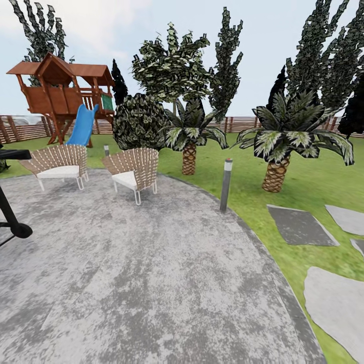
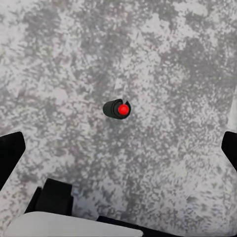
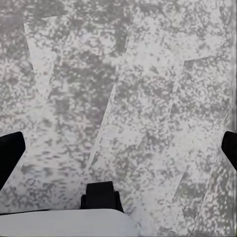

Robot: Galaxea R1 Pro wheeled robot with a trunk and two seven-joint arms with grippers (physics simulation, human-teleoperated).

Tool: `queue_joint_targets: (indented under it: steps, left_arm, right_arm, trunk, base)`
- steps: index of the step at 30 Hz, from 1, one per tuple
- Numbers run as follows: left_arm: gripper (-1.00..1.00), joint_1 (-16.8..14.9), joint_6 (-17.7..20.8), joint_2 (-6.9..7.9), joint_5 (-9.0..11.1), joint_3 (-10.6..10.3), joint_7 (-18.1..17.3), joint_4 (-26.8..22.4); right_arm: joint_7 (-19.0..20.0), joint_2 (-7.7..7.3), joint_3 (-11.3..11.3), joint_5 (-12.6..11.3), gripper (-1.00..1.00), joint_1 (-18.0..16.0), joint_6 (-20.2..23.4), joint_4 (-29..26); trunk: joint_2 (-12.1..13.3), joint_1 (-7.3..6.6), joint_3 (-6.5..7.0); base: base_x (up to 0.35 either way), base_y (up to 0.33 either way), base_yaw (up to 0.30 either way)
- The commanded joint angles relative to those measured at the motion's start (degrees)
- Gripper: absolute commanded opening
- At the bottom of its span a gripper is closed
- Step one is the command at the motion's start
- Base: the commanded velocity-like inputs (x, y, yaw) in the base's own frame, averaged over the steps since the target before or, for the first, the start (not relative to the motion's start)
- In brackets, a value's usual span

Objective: In the garden, pick up the pesticide atomizer on the floor and spray pesticide onto both trees until each tree trunk is fully covered.

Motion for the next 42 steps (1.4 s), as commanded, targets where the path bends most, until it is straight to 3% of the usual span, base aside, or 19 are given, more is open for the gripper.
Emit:
queue_joint_targets:
  steps: [1, 5, 6, 8, 12, 14, 21, 30, 37, 42]
  left_arm:
    - [1.00, -0.1, 0.1, 0.01, 0.4, 0.0, -0.2, 0.0]
    - [1.00, -0.2, 0.1, -0.03, 0.3, 0.0, -0.1, 0.0]
    - [1.00, -0.2, 0.2, -0.05, 0.3, 0.0, 0.0, -0.1]
    - [1.00, -0.3, 0.3, -0.08, 0.2, 0.0, 0.2, -0.2]
    - [1.00, -2.0, 0.9, -0.15, -0.1, -0.2, 1.4, -0.5]
    - [1.00, -2.8, 1.4, -0.16, -0.2, -0.3, 1.8, -0.5]
    - [1.00, -4.4, 2.3, -0.30, -0.3, -0.4, 2.3, -0.6]
    - [1.00, -4.5, -2.6, -0.46, -0.2, -0.5, 2.6, -0.6]
    - [1.00, -4.5, -4.0, -0.45, -0.2, -0.5, 2.7, -0.3]
    - [1.00, -4.5, -4.2, -0.44, -0.2, -0.5, 2.7, -0.2]
  right_arm:
    - [0.0, -0.93, -1.0, 0.3, 1.00, 0.0, -0.2, 0.1]
    - [0.1, -2.96, -4.3, 0.3, 1.00, 0.0, -0.2, -0.1]
    - [0.2, -4.07, -6.1, 0.4, 1.00, -0.1, -0.2, -0.3]
    - [0.2, -5.45, -7.8, 0.3, 1.00, -0.5, -0.2, -0.6]
    - [0.2, -8.37, -10.0, 0.3, 1.00, -4.5, -0.1, -0.6]
    - [0.2, -8.93, -10.4, 0.3, 1.00, -6.3, 0.0, -0.5]
    - [1.4, -9.83, -11.2, 0.3, 1.00, -9.7, -0.1, -0.1]
    - [5.9, -9.92, -11.9, 0.3, 1.00, -10.1, -0.1, 1.6]
    - [6.3, -9.67, -11.9, 0.3, 1.00, -10.1, -0.2, 2.4]
    - [6.4, -9.63, -11.9, 0.6, 1.00, -10.0, -0.2, 6.0]
  trunk:
    - [-0.4, 0.22, -0.24]
    - [-2.0, 1.10, -0.96]
    - [-2.4, 1.32, -1.14]
    - [-3.2, 1.76, -1.50]
    - [-4.9, 2.64, -2.22]
    - [-5.7, 3.07, -2.57]
    - [-8.5, 4.61, -3.83]
    - [-12.1, 6.59, -5.45]
    - [-14.9, 8.13, -6.70]
    - [-16.9, 9.22, -7.60]
  base:
    - [0.000, 0.000, 0.000]
    - [0.000, 0.000, 0.000]
    - [0.000, 0.000, 0.000]
    - [0.000, 0.000, 0.000]
    - [0.000, 0.000, 0.000]
    - [0.000, 0.000, 0.000]
    - [0.000, 0.000, 0.000]
    - [0.000, 0.000, 0.000]
    - [0.000, 0.000, 0.000]
    - [0.000, 0.000, 0.000]
